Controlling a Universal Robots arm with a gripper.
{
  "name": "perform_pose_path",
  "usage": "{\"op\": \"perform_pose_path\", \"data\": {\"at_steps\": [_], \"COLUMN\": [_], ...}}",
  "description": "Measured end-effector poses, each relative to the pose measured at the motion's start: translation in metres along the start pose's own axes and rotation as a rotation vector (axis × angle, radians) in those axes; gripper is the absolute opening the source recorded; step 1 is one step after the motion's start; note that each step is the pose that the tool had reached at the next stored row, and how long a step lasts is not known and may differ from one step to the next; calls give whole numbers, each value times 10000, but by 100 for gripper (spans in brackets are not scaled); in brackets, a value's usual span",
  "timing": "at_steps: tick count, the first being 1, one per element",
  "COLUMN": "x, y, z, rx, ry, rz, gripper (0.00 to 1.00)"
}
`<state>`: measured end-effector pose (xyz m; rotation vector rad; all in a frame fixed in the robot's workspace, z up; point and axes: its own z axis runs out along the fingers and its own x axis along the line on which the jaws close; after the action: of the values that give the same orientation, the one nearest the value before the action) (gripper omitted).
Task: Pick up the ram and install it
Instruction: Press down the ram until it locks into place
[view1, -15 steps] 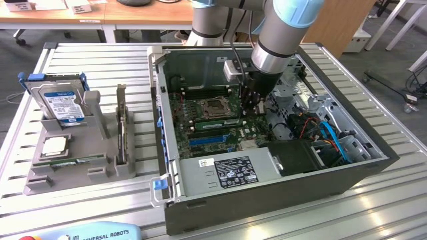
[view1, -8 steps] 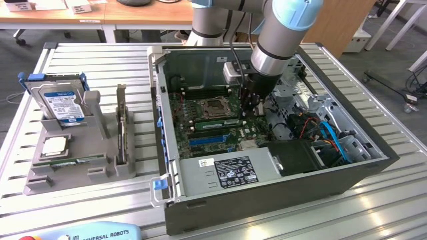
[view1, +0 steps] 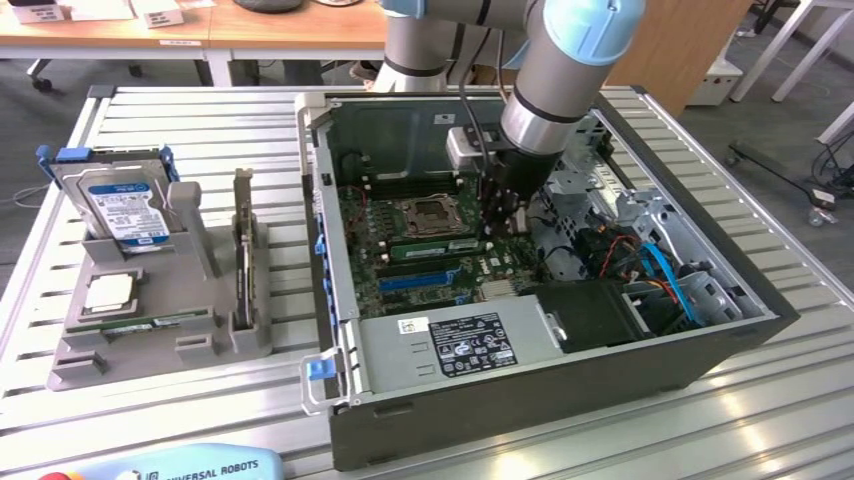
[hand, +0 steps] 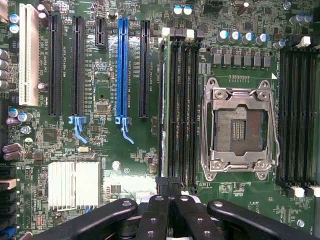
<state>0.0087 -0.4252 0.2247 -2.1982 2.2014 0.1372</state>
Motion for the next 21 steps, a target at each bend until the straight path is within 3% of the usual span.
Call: {"op": "perform_pose_path", "data": {"at_steps": [21], "x": [2], "y": [-1], "z": [31], "rx": [0], "ry": [-1], "rz": [0], "gripper": [10]}}
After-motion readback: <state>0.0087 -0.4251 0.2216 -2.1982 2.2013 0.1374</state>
